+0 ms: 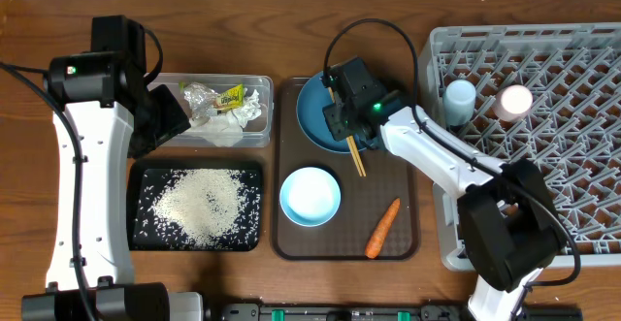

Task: Sort waste into correct bins and load items into the dishwasher rack
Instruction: 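Close the right gripper on the wooden chopsticks on the blue plate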

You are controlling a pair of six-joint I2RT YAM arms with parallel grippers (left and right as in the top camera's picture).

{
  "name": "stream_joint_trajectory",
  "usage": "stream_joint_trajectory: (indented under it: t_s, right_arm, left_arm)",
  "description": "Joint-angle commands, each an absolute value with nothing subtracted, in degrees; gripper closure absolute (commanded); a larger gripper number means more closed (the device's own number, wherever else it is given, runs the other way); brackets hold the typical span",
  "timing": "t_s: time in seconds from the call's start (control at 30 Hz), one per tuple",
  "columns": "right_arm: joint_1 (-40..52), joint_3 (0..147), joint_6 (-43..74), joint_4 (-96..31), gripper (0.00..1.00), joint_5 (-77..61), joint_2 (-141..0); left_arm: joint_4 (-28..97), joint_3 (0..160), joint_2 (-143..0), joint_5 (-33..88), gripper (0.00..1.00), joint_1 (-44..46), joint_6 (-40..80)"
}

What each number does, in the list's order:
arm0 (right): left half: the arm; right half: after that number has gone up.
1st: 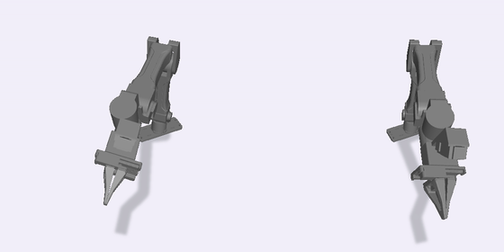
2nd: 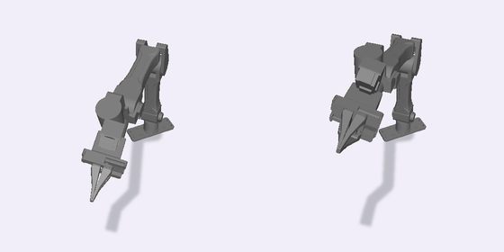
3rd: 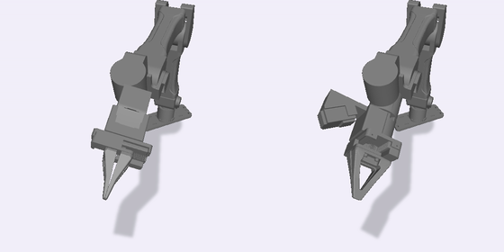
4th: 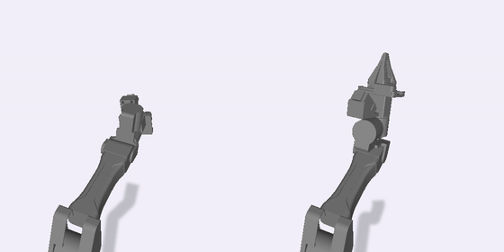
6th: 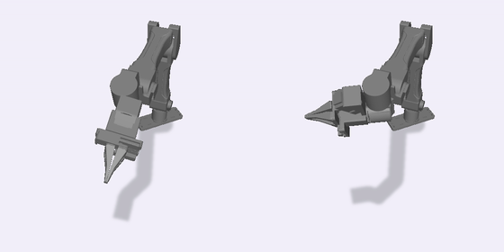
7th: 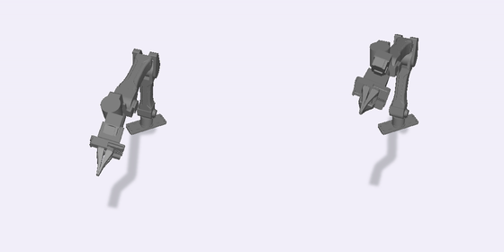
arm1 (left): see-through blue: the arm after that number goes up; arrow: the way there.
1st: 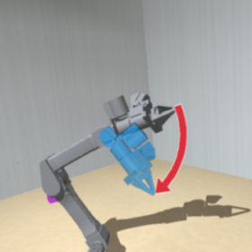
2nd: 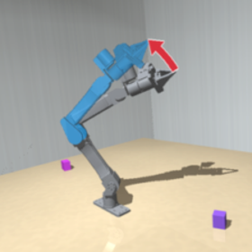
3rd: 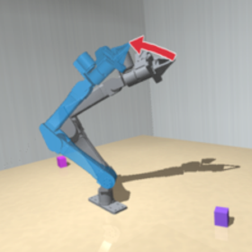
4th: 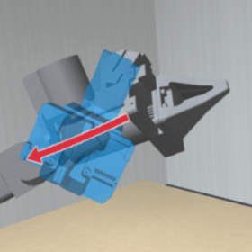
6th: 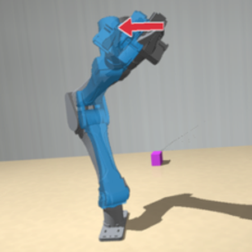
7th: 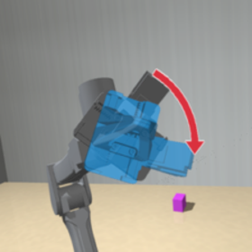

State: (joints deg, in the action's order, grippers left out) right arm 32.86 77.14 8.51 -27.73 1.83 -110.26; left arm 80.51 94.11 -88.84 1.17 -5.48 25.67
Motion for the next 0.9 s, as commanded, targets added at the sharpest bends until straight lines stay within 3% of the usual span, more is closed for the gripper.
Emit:
stream_joint_trajectory:
  t_s: [0.0, 0.43, 0.87]
  right_arm:
    - [33.52, 77.65, 9.91, -28.34, 0.6, -0.93, -109.01]
    - [34.7, 72.4, 9.87, -26.55, 0.65, -1.3, -109.1]
    - [34.46, 70.96, 9.82, -21.93, 0.64, 1.45, -109.08]
  left_arm:
    - [80.51, 93.6, -89.06, 1.08, 0.49, -5.72, 25.78]
    - [80.55, 93.6, -89.06, 1.08, 0.49, -5.72, 25.76]
    - [80.53, 93.6, -89.06, 1.06, 0.49, -5.72, 25.78]
